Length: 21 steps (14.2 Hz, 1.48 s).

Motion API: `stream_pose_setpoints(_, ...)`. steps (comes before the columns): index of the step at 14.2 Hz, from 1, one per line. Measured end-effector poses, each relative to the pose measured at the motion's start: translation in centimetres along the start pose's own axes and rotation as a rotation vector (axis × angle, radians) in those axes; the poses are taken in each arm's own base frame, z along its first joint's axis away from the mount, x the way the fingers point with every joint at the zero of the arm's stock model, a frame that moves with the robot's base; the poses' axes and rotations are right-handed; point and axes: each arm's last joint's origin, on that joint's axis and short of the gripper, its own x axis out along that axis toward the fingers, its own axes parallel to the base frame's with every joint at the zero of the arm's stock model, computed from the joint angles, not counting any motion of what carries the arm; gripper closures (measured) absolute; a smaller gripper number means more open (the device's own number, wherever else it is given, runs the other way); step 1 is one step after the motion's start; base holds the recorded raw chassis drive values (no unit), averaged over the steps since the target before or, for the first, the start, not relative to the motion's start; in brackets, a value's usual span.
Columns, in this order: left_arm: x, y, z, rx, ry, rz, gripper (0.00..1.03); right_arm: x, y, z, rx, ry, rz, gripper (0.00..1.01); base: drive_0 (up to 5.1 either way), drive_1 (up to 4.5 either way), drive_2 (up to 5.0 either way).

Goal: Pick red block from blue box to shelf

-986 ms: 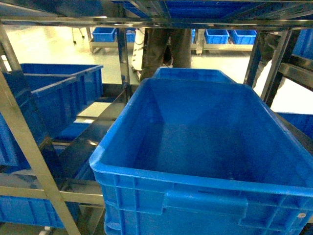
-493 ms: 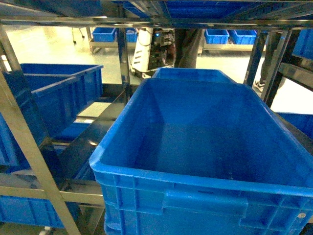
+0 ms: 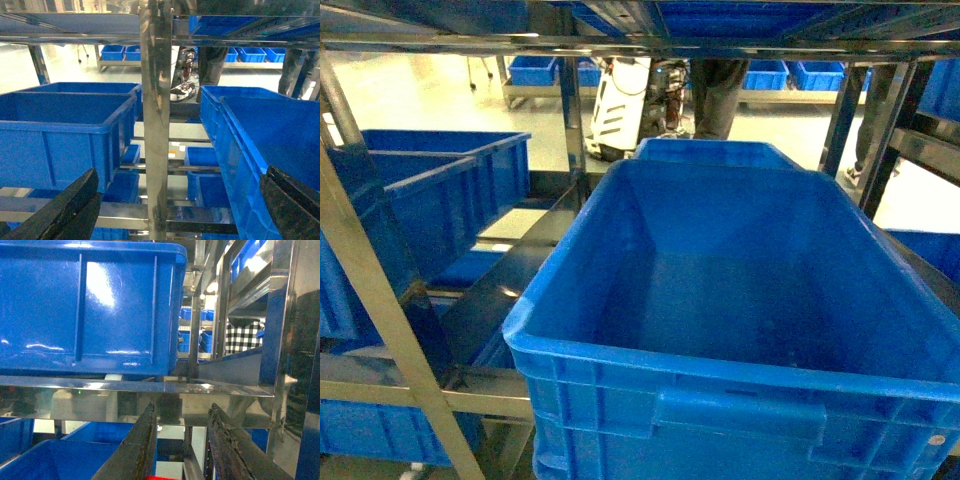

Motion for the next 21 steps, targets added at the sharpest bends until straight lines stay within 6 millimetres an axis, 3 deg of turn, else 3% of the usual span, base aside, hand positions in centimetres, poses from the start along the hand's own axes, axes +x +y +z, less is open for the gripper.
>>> stream_pose_setpoints(21, 0.00, 0.00, 0.00, 0.000, 0.000, 0.000, 0.05, -0.21, 0.01, -0.44, 0.029, 0.068, 0.009, 0.74, 0.0, 0.00, 0.0)
